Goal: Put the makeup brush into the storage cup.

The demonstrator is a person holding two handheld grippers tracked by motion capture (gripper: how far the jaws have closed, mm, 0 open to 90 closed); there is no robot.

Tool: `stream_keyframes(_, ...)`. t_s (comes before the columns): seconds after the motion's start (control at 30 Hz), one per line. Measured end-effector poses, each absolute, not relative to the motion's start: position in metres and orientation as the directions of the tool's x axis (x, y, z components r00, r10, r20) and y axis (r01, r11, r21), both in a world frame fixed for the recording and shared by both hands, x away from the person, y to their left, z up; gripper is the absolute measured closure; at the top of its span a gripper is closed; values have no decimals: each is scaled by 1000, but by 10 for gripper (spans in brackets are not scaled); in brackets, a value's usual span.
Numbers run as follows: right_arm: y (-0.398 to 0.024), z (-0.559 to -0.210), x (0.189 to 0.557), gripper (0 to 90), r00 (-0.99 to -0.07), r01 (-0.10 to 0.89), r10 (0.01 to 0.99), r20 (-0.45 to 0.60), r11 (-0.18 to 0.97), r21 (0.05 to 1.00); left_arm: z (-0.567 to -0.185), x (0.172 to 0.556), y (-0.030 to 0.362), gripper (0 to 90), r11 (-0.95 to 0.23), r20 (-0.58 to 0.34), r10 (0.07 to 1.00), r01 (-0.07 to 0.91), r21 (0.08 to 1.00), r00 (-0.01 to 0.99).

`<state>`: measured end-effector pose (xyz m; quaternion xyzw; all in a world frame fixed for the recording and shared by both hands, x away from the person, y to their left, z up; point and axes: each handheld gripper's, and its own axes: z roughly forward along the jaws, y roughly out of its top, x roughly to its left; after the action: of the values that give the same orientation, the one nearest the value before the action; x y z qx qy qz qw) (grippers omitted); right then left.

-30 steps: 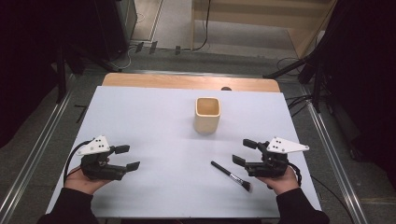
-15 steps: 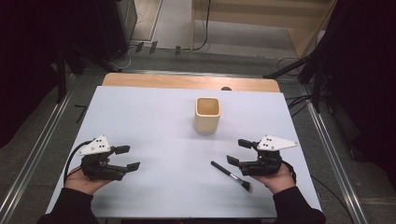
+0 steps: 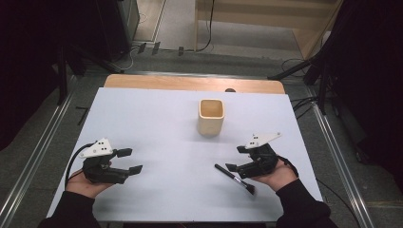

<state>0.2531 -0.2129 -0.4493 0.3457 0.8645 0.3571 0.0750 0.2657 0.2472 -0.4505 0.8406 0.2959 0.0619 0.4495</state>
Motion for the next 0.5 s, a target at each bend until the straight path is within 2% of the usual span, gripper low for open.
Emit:
stream_keyframes(0.3, -206, -447, 262, 229, -767, 595, 626, 142, 609, 524, -452, 266, 248, 251, -421, -169, 557, 452, 787, 813)
stream_keyframes(0.37, -203, -446, 264, 228, -767, 610, 626, 141, 642, 465, -452, 266, 249, 251, -417, -171, 560, 454, 787, 810)
stream_keyframes(0.5, -199, -445, 266, 238, -769, 618, 622, 147, 664, 421, -452, 266, 248, 251, -417, -170, 560, 454, 787, 811)
